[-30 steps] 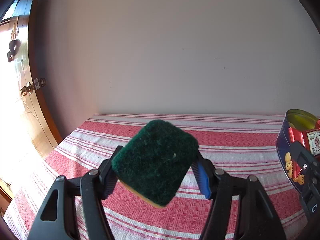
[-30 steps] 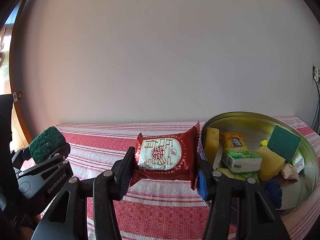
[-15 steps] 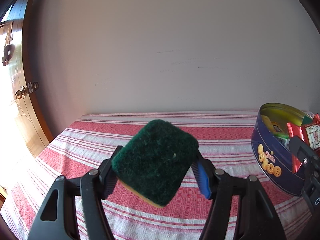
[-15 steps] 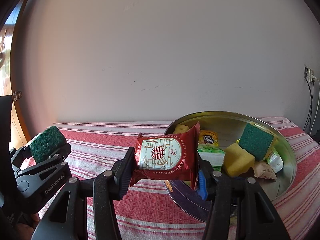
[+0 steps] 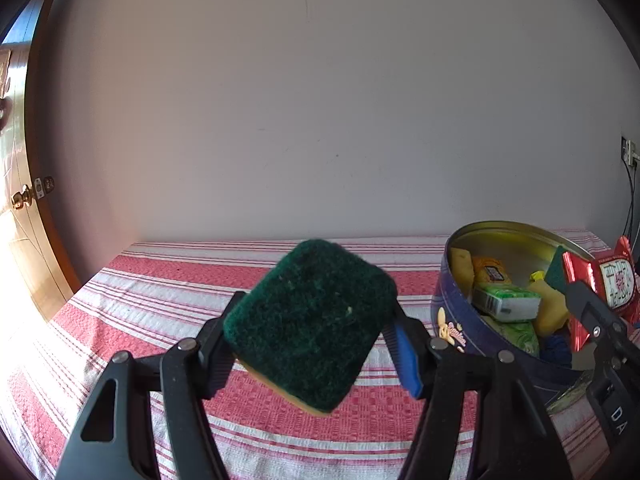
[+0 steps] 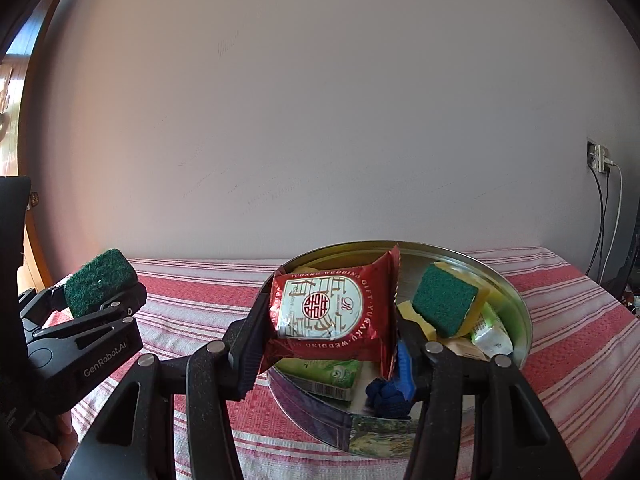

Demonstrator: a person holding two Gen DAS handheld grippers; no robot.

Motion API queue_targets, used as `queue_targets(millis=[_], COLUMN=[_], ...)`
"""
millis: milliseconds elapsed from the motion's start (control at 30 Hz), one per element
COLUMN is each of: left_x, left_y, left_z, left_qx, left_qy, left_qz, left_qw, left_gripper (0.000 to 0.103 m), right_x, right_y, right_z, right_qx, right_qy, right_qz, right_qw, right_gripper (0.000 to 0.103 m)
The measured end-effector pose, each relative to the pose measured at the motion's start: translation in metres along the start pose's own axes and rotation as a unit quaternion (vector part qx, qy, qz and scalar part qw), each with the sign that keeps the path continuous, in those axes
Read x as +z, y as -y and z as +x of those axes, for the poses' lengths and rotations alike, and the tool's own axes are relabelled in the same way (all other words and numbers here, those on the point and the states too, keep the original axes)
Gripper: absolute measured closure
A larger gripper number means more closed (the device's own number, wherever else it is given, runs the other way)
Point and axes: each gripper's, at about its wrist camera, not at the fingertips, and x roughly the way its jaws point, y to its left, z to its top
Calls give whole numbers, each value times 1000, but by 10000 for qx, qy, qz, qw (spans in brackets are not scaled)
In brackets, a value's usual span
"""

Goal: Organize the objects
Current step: 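Carry the sponge and red pack over the tin with both tools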

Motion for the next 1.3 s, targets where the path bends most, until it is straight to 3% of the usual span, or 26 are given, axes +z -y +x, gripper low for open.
queue_targets(millis=[633,1300], left_x=[26,41], left_y=[77,140], left_z=[-3,20], left_qx=[-584,-1023], left_qy=[114,-50], left_qz=[170,189], left_qw=[9981,9946], left_gripper=[38,38], right_x=[21,51], right_y=[69,106], right_z=[-4,23], right_qx=[-611,-879], right_qy=[317,237], right_qz=[408,688], right_qw=[9968,9935], right_gripper=[47,47])
